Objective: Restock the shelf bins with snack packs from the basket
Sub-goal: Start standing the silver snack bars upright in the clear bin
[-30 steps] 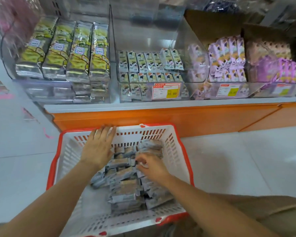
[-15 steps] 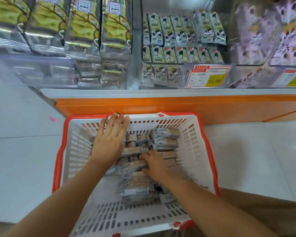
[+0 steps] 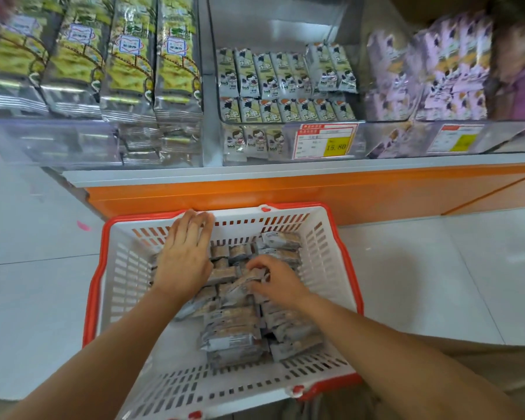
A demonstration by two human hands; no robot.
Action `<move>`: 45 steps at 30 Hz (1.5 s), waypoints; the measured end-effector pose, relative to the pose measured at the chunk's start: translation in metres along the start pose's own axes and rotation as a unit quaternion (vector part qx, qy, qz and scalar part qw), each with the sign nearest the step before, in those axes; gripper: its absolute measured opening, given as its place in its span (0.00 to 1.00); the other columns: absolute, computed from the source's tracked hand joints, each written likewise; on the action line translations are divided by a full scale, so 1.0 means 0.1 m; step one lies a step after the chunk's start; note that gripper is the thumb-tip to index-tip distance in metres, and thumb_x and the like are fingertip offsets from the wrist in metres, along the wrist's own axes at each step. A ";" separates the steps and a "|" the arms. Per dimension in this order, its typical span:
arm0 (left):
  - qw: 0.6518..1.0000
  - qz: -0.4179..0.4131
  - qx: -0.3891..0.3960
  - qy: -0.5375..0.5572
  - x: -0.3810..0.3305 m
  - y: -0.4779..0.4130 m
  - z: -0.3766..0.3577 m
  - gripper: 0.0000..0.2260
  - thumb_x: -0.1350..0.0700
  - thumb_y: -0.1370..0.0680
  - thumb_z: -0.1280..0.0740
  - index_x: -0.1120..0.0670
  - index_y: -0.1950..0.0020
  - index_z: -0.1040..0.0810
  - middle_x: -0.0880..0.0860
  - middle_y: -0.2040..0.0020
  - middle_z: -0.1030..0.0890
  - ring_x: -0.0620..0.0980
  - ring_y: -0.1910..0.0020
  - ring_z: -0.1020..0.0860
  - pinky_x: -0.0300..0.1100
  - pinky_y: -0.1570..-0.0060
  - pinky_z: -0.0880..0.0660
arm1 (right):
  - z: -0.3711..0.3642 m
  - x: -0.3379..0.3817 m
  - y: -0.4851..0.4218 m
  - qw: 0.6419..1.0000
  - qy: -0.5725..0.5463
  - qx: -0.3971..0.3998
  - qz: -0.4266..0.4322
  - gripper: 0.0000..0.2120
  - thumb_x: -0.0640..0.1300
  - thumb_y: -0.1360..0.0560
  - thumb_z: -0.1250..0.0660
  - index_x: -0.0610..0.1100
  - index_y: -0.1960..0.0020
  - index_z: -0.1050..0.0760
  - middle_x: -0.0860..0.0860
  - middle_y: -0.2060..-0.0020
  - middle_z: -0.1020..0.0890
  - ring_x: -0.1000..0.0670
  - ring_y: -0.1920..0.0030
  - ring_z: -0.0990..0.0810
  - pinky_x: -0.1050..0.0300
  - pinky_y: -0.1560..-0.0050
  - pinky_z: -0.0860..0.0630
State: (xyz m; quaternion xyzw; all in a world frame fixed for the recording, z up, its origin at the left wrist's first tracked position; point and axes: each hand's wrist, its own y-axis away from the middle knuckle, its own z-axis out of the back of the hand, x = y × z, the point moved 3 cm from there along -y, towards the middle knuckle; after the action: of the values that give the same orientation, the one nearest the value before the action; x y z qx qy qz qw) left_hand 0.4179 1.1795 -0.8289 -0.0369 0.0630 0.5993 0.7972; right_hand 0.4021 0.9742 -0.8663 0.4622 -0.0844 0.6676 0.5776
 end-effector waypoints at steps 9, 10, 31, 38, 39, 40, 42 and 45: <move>0.920 -0.001 0.148 0.364 -0.48 0.07 0.41 0.13 0.54 0.17 0.39 0.51 0.32 0.26 0.49 0.37 0.24 0.47 0.42 0.24 0.35 0.45 0.28 | 0.67 0.54 0.35 0.967 -0.217 -0.123 0.046 0.17 0.41 0.28 0.25 0.50 0.43 0.26 0.47 0.52 0.20 0.55 0.54 0.22 0.67 0.52 0.26; 0.908 -0.003 0.144 0.393 -0.53 0.08 0.50 0.11 0.55 0.17 0.39 0.50 0.35 0.25 0.47 0.40 0.23 0.44 0.45 0.24 0.30 0.49 0.29 | 0.73 0.60 0.40 0.958 -0.244 -0.136 0.059 0.17 0.40 0.28 0.25 0.51 0.44 0.26 0.45 0.53 0.19 0.53 0.55 0.21 0.64 0.52 0.25; 0.936 -0.078 -0.249 0.235 -0.76 -0.01 1.77 0.14 0.58 0.19 0.41 0.57 0.34 0.25 0.54 0.38 0.26 0.52 0.37 0.28 0.50 0.38 0.30 | 1.56 1.60 1.17 0.920 -0.149 -0.281 0.229 0.14 0.39 0.27 0.27 0.48 0.45 0.27 0.51 0.55 0.21 0.56 0.57 0.23 0.63 0.55 0.24; 0.966 -0.094 -0.231 -0.066 -0.58 -0.26 1.81 0.36 0.57 0.29 0.28 0.58 0.23 0.38 0.59 0.24 0.36 0.57 0.22 0.43 0.57 0.24 0.54 | 2.30 1.91 0.76 0.899 -0.046 -0.382 0.208 0.11 0.40 0.26 0.28 0.43 0.45 0.23 0.54 0.61 0.22 0.60 0.63 0.25 0.68 0.60 0.24; 0.964 -0.096 -0.233 -0.081 -0.55 -0.28 1.78 0.39 0.57 0.30 0.26 0.59 0.22 0.39 0.59 0.23 0.37 0.57 0.22 0.44 0.57 0.24 0.54 | 2.39 1.92 0.66 0.900 -0.030 -0.390 0.192 0.11 0.41 0.25 0.29 0.42 0.44 0.22 0.55 0.63 0.23 0.59 0.64 0.25 0.68 0.61 0.24; 0.962 -0.099 -0.238 -0.090 -0.52 -0.29 1.75 0.41 0.57 0.31 0.26 0.59 0.22 0.41 0.59 0.23 0.38 0.57 0.22 0.45 0.57 0.24 0.55 | 2.47 1.92 0.56 0.901 -0.016 -0.397 0.177 0.11 0.41 0.25 0.29 0.42 0.44 0.22 0.54 0.64 0.23 0.59 0.65 0.25 0.65 0.59 0.22; 0.955 -0.107 -0.259 -0.100 -0.49 -0.31 1.68 0.42 0.58 0.31 0.26 0.59 0.21 0.43 0.59 0.22 0.40 0.57 0.22 0.47 0.58 0.23 0.55 | 2.59 1.93 0.35 0.904 0.012 -0.401 0.146 0.11 0.42 0.25 0.29 0.42 0.44 0.21 0.54 0.64 0.23 0.58 0.65 0.25 0.56 0.54 0.20; 0.942 -0.118 -0.296 -0.106 -0.48 -0.37 1.60 0.42 0.62 0.32 0.29 0.59 0.21 0.44 0.59 0.22 0.40 0.58 0.22 0.46 0.58 0.23 0.56 | 2.71 1.92 0.02 0.909 0.069 -0.399 0.099 0.12 0.43 0.25 0.29 0.42 0.43 0.21 0.55 0.65 0.23 0.58 0.66 0.24 0.54 0.54 0.19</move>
State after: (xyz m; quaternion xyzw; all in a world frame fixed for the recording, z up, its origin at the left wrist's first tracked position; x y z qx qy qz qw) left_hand 0.4490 1.1454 -0.6644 -0.2152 -0.2068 0.4926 0.8175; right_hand 0.5595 0.9319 -0.5770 0.1353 -0.3492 0.6623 0.6489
